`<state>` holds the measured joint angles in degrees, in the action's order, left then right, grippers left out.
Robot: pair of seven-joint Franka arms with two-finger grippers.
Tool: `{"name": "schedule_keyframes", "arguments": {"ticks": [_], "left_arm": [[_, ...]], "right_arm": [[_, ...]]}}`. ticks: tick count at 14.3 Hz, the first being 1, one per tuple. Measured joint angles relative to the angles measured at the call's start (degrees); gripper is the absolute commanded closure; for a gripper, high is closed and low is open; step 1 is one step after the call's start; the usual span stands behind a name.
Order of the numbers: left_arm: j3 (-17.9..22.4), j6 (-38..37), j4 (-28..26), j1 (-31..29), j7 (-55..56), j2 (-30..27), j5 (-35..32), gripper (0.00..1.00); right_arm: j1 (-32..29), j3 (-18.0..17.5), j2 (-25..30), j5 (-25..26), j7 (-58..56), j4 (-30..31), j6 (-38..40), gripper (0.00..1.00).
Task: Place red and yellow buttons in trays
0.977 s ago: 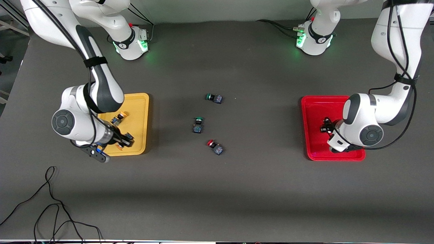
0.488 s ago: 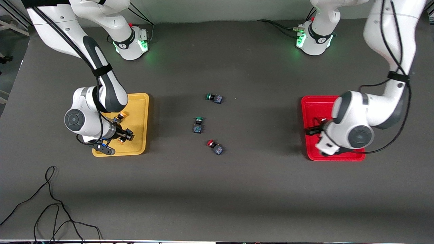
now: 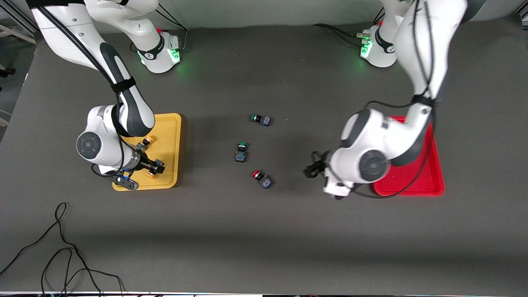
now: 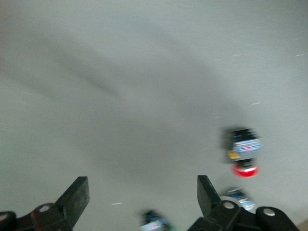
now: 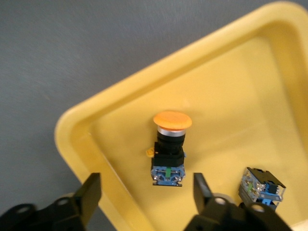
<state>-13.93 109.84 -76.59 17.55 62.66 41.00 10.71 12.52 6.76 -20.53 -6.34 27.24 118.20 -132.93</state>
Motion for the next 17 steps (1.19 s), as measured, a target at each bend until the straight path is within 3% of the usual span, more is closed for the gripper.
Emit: {"name": "schedule_keyframes", "arguments": {"ticks": [4, 8, 11, 12, 14, 17], "left_arm": [[-0.17, 17.67, 3.25, 5.95, 10.51, 8.32, 0.26, 0.0], [0.42, 21.45, 9.79, 9.37, 15.41, 15.4, 0.26, 0.0], [1.24, 23.95, 11.13, 11.13, 16.41, 17.71, 0.26, 0.02], [1.83, 24.95, 11.19, 11.91, 16.63, 18.41, 0.26, 0.09], [2.62, 26.17, 11.35, 13.2, 16.91, 19.57, 0.26, 0.35], [3.13, 26.35, 11.96, 13.85, 16.96, 20.23, 0.26, 1.0]], "right_arm": [[-0.46, 0.18, 7.49, 0.0, -0.05, -2.59, 5.61, 0.0], [-0.42, -0.43, 17.49, 0.04, -0.27, -5.39, 12.42, 0.0], [-0.34, -1.81, 22.65, 0.1, -0.8, -9.29, 20.41, 0.0], [-0.34, -2.14, 23.48, 0.13, -1.96, -11.71, 24.21, 0.0], [-0.7, -2.55, 24.23, 0.4, -4.53, -16.21, 29.74, 0.0], [-2.1, -4.44, 25.3, 4.84, -9.71, -18.71, 32.09, 0.0]]}}
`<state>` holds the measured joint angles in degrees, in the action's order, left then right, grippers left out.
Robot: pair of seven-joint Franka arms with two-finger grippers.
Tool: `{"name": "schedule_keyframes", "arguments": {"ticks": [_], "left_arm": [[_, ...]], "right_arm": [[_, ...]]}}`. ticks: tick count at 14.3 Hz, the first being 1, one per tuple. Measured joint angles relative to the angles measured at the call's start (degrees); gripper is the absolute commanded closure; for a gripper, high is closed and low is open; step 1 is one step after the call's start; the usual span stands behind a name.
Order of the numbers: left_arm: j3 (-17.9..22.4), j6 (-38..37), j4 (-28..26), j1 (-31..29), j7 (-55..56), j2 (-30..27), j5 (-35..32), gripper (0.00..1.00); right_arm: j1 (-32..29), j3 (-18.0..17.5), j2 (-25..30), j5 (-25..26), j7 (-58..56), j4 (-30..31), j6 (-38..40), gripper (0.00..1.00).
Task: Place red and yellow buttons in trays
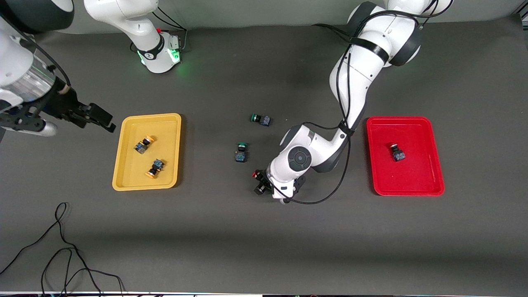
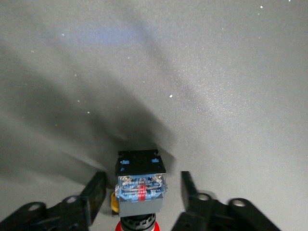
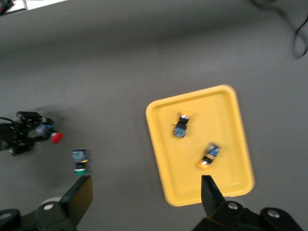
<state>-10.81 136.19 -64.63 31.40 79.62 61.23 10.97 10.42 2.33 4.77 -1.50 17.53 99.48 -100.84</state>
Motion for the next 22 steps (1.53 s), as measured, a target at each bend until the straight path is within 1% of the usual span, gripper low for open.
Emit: {"name": "schedule_keyframes", "arguments": {"ticks": [2, 4, 6, 7, 8, 10, 11, 13, 16, 19, 22], "left_arm": [[0.07, -0.22, 0.42, 0.0, 0.0, 0.0, -0.01, 1.0], [0.71, -3.14, 1.21, -0.02, -0.61, -0.04, -0.66, 1.0], [1.79, -11.77, 3.21, -0.63, -4.08, -0.98, -1.71, 1.0], [2.26, -16.7, 3.98, -1.85, -6.73, -2.14, -2.06, 1.0], [2.55, -21.35, 4.24, -3.73, -10.16, -3.67, -2.54, 1.0], [2.92, -31.14, 3.85, -9.45, -20.74, -7.17, -3.03, 1.0], [3.03, -34.19, 2.9, -12.54, -25.87, -8.72, -3.55, 1.0], [3.24, -36.43, -1.13, -18.05, -35.81, -11.43, -7.24, 1.0], [3.47, -35.59, -8.86, -24.6, -46.95, -14.46, -9.78, 1.0], [3.56, -29.2, -19.0, -30.4, -51.18, -18.67, -10.14, 1.0], [3.57, -22.45, -30.48, -33.66, -51.87, -24.02, -10.18, 1.0]], "right_arm": [[-0.03, -0.83, 0.31, 1.47, -2.06, -0.47, 0.0, 0.0], [-0.04, -1.17, 0.35, 1.78, -2.86, -0.99, 0.0, 0.0], [-0.08, -1.2, 0.37, 1.79, -3.05, -1.47, 0.96, 0.0], [-0.16, -1.2, 0.41, 1.79, -3.14, -1.83, 2.51, 0.0], [-0.24, -1.2, 0.44, 1.79, -3.21, -2.44, 3.89, 0.0], [-0.29, -1.23, 0.52, 1.71, -3.23, -3.8, 5.47, 0.0], [-0.29, -1.27, 0.54, 1.66, -3.24, -4.15, 5.63, 0.0], [-0.29, -1.49, 0.51, 1.59, -3.35, -4.28, 5.97, 0.0], [-0.3, -1.86, -0.3, 1.46, -5.17, -4.17, 6.13, 0.0], [-1.28, -1.86, -2.32, 0.32, -5.63, -4.17, 4.38, 0.0], [-2.47, -1.8, -3.63, -0.21, -6.16, -4.17, 3.76, 0.0]]}}
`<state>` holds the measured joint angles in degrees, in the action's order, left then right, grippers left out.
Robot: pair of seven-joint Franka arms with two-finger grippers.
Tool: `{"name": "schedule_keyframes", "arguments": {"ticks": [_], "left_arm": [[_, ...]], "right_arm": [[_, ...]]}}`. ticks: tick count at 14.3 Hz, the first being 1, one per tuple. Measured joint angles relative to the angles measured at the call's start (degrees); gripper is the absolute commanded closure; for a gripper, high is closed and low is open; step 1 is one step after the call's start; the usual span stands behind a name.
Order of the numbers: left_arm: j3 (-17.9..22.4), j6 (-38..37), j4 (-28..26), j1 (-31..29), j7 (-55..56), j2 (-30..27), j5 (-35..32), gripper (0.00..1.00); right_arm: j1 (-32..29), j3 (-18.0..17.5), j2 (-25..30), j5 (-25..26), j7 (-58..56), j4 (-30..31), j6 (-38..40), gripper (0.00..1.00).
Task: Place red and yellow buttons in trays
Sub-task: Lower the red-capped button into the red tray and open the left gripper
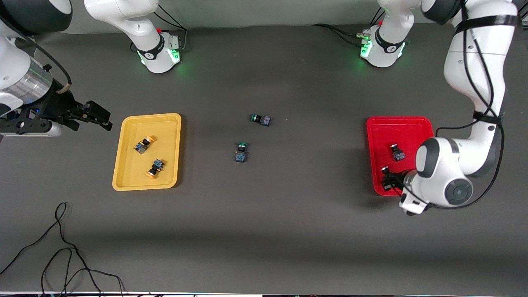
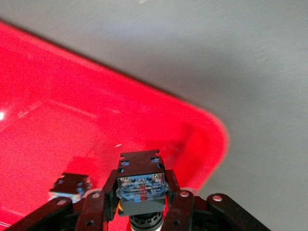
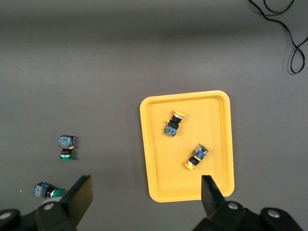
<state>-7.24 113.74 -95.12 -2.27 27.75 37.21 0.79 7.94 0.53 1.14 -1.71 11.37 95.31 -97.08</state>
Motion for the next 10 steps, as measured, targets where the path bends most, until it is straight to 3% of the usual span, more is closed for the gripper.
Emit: {"name": "schedule_keyframes", "arguments": {"ticks": [1, 2, 3, 10], "left_arm": [[0.0, 1.06, -2.42, -0.69, -0.39, -1.13, -0.01, 1.0], [0.01, 1.7, -3.85, -1.36, -0.97, -1.74, -0.01, 0.67], [0.01, 1.92, -4.6, -1.99, -1.44, -1.99, -0.01, 0.03], [-0.39, 0.7, -4.25, -2.56, -2.04, -3.57, -0.01, 0.0]], "right_arm": [[-0.03, 0.06, -0.05, -0.04, -0.02, 0.01, -0.07, 0.0], [-0.02, 0.06, 0.0, -0.07, -0.02, 0.0, -0.12, 0.0], [-0.02, 0.06, 0.05, -0.1, -0.02, -0.01, -0.22, 0.0], [-0.02, 0.26, 0.32, -0.18, -0.02, -0.04, -1.94, 0.0]]}}
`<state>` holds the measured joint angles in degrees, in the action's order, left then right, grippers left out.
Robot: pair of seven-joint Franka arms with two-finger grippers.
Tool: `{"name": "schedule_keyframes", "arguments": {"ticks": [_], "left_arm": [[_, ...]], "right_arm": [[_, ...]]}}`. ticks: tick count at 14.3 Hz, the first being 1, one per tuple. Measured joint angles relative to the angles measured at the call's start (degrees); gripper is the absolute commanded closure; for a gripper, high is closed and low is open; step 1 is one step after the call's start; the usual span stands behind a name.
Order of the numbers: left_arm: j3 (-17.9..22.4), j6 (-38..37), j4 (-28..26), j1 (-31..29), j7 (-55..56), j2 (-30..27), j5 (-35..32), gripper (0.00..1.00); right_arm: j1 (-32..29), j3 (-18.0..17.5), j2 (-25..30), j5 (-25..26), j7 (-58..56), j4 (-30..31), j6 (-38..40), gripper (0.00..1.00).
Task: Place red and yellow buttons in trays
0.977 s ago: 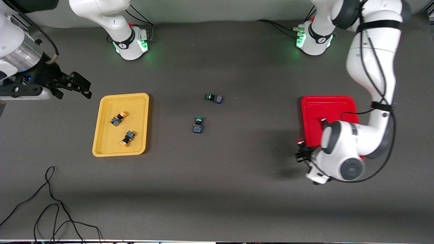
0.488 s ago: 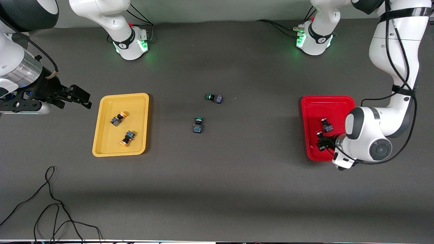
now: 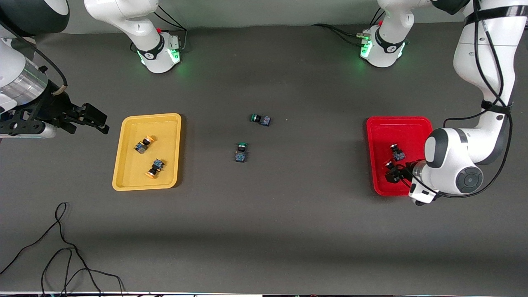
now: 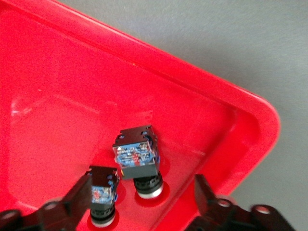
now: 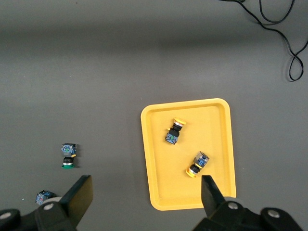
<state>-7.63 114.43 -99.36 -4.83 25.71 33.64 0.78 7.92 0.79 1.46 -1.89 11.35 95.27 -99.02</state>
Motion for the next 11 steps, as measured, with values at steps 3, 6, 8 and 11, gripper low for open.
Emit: {"name": "schedule_keyframes", "arguments": {"ticks": [3, 6, 8, 11], "left_arm": [[-0.03, -3.98, 1.12, 0.0, -0.76, -4.85, 0.0, 0.0], [-0.1, -8.67, 1.26, 0.0, -2.6, -11.74, 0.0, 0.0], [-0.13, -10.97, 1.23, 0.0, -4.11, -15.74, 0.0, 0.0], [-0.1, -14.29, 2.02, -0.01, -9.86, -20.6, -0.05, 0.0]], "right_arm": [[0.0, 0.0, 0.0, -0.02, 0.0, 0.02, 0.0, 0.0], [0.0, 0.19, 0.0, -0.02, 0.0, 0.03, 0.0, 0.0], [0.0, 0.33, 0.0, -0.02, 0.0, 0.02, -0.01, 0.0], [0.02, 0.33, -0.01, -0.07, 0.0, 0.04, -0.63, 0.0]]}}
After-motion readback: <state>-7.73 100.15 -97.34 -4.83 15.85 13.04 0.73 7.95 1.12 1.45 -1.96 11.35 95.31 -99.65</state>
